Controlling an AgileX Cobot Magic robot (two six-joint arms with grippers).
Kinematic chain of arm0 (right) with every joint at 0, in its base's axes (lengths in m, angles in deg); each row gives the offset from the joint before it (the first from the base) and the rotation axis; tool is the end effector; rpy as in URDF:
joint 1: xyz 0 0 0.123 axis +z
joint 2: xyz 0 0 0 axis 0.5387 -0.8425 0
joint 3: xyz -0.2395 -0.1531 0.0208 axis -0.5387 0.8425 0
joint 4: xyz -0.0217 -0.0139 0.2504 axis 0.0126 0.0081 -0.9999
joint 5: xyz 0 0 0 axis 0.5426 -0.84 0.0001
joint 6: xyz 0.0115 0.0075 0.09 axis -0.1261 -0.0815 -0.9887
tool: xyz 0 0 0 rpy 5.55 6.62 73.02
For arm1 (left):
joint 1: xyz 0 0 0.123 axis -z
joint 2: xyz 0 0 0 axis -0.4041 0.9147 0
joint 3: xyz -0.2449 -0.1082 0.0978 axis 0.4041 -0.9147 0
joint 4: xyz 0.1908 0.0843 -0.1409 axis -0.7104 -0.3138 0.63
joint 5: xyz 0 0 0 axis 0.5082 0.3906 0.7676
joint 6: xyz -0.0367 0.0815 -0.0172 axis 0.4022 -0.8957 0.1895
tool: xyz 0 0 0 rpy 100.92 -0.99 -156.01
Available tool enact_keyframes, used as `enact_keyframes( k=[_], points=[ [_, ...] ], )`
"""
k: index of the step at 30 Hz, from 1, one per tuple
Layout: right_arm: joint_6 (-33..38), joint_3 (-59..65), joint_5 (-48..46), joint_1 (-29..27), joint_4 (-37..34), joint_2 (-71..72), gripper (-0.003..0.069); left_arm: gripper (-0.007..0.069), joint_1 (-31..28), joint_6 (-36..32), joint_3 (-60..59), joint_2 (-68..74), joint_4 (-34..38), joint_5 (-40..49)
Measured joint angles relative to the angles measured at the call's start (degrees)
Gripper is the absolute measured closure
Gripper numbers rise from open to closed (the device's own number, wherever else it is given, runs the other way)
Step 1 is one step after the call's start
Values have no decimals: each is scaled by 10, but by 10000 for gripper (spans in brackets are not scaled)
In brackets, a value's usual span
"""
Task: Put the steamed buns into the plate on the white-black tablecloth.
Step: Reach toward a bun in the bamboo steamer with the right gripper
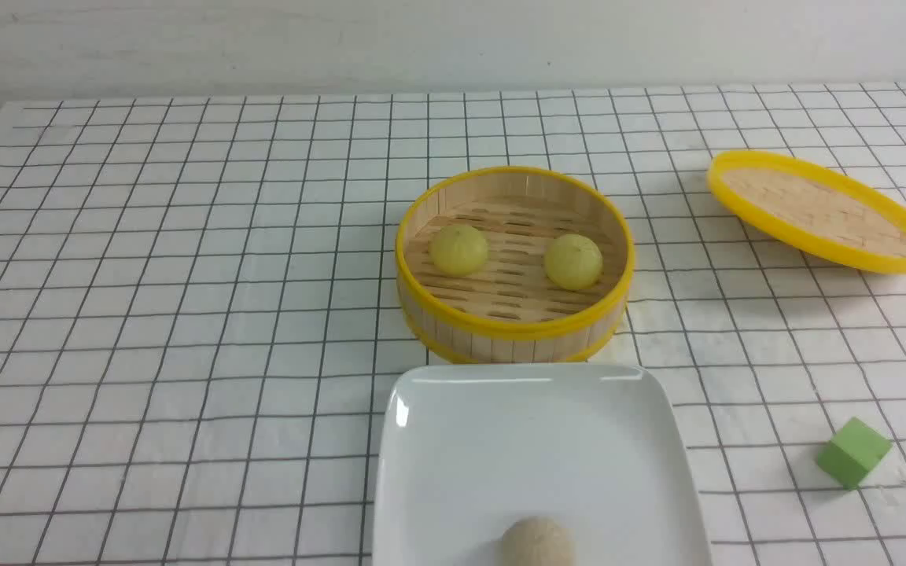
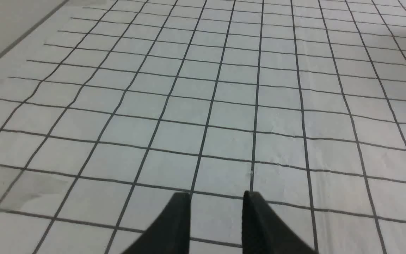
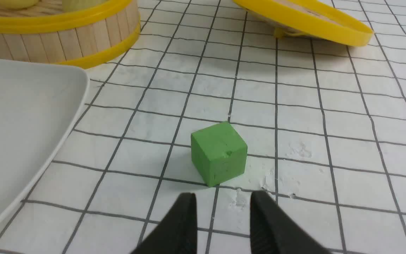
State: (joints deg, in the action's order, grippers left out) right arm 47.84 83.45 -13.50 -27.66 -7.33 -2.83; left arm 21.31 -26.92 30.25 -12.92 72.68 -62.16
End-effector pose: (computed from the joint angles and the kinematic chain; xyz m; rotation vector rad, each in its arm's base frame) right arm 0.0511 0.0092 0.1713 -0.1332 1.8850 0.0957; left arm 0.0524 0.0072 0.1719 -0.1215 1.8619 0.0491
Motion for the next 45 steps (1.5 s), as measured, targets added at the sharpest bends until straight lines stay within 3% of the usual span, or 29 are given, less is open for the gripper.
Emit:
enact_keyframes(
  k=[24,39,42,44,45],
  points=[
    [0,0,0,0,0,0,419,384,0,0,0,0,0,0],
    [0,0,1,0,0,0,419,384,0,1,0,0,-36,0],
    [-1,0,2,0,-6,0,419,384,0,41,0,0,-2,-5],
    [-18,0,3,0,-35,0,419,384,0,103,0,0,66,-8],
    [-46,0,3,0,-82,0,419,384,0,166,0,0,136,-8]
  ],
)
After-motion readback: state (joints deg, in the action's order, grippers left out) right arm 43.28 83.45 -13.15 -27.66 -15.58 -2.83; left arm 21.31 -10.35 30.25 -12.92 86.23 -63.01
